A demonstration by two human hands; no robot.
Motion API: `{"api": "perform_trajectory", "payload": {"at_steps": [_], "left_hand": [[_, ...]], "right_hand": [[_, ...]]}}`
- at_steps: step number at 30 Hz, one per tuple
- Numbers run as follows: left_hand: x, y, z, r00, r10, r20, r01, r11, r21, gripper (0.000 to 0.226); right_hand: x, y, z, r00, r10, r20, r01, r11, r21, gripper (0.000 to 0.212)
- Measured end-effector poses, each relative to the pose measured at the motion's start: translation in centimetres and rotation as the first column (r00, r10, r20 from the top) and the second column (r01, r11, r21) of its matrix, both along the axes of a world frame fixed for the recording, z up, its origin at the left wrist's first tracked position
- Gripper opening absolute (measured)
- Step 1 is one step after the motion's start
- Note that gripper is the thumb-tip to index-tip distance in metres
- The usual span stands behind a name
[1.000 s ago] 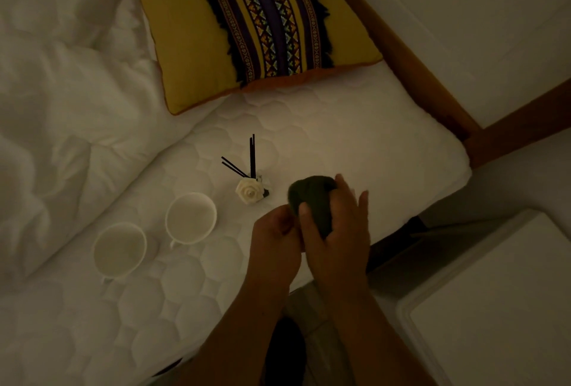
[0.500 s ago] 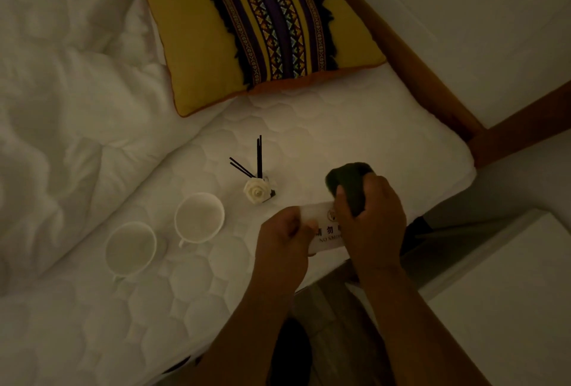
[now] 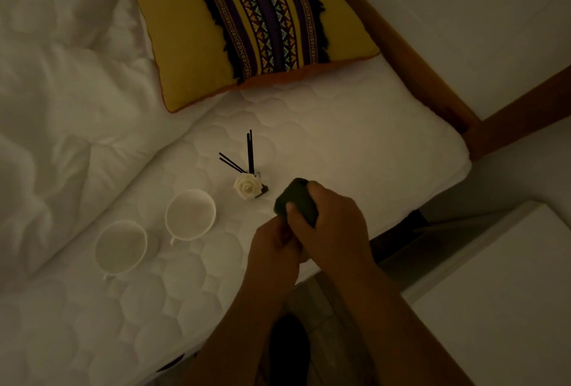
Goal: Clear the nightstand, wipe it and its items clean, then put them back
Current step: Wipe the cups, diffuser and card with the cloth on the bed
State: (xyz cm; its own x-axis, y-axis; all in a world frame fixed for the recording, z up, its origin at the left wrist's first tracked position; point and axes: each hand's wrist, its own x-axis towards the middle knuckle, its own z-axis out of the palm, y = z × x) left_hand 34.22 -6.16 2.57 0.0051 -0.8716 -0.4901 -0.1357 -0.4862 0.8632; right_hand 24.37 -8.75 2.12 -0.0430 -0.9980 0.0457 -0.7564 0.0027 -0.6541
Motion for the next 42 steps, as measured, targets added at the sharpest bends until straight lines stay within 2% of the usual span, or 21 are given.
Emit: {"api": "perform_trajectory", "payload": {"at_steps": [4,7,9,13,16,20,23,30,35,39,42], "left_hand": [[-0.4,-0.8,-0.1,0.992,-0.046,0.115,0.055,0.996,-0.076,0.013],[-0.6,-1.8,0.3,0.994,0.012,0.109,-0.004,0.997,-0.079,0.018],[-0.6,-2.0,0.3,0.994,0.062,0.09,-0.057,0.996,-0.063,0.019],[-1.4,-1.4,-0.3,0.987,0.151,0.055,-0.145,0.984,-0.099,0.015],[-2.3,-0.8,-1.2,0.978,0.183,0.097,-0.17,0.977,-0.132,0.015],[-3.4,-0.9,-2.3,0.965,0.242,0.106,-0.225,0.963,-0.15,0.015],[-3.9,-1.8,-2.9,0.958,0.285,0.034,-0.279,0.952,-0.123,0.017],[-4.4,-3.9,-4.5,0.964,0.251,0.088,-0.224,0.944,-0.243,0.022],[-4.7,-7.2,-5.2,0.979,0.188,0.08,-0.154,0.937,-0.313,0.024],[-4.7,-10.6,-5.9,0.976,0.191,0.106,-0.138,0.916,-0.377,0.027],[-4.7,-12.2,-7.4,0.972,0.173,0.158,-0.101,0.918,-0.383,0.025]], "right_hand": [[-0.9,-2.2,0.0,0.997,0.006,-0.083,-0.006,1.0,0.003,0.03],[-2.6,-3.1,-0.2,0.987,-0.146,-0.059,0.144,0.989,-0.044,0.026],[-3.8,-3.4,-0.6,0.958,-0.286,0.033,0.287,0.958,-0.027,0.028],[-4.0,-2.6,-1.6,0.781,-0.528,0.334,0.515,0.847,0.132,0.025],[-3.1,-1.4,-2.2,0.667,-0.636,0.387,0.617,0.763,0.19,0.026],[-1.4,0.2,-3.0,0.701,-0.623,0.348,0.612,0.775,0.156,0.037],[-0.4,1.2,-3.9,0.746,-0.599,0.292,0.588,0.798,0.134,0.036],[-1.8,1.1,-5.4,0.731,-0.624,0.278,0.584,0.782,0.219,0.031],[-4.7,0.8,-6.2,0.656,-0.691,0.303,0.623,0.722,0.3,0.021],[-7.2,1.7,-6.6,0.558,-0.768,0.313,0.661,0.64,0.391,0.048],[-7.9,2.7,-6.9,0.528,-0.772,0.353,0.636,0.635,0.438,0.052]]}}
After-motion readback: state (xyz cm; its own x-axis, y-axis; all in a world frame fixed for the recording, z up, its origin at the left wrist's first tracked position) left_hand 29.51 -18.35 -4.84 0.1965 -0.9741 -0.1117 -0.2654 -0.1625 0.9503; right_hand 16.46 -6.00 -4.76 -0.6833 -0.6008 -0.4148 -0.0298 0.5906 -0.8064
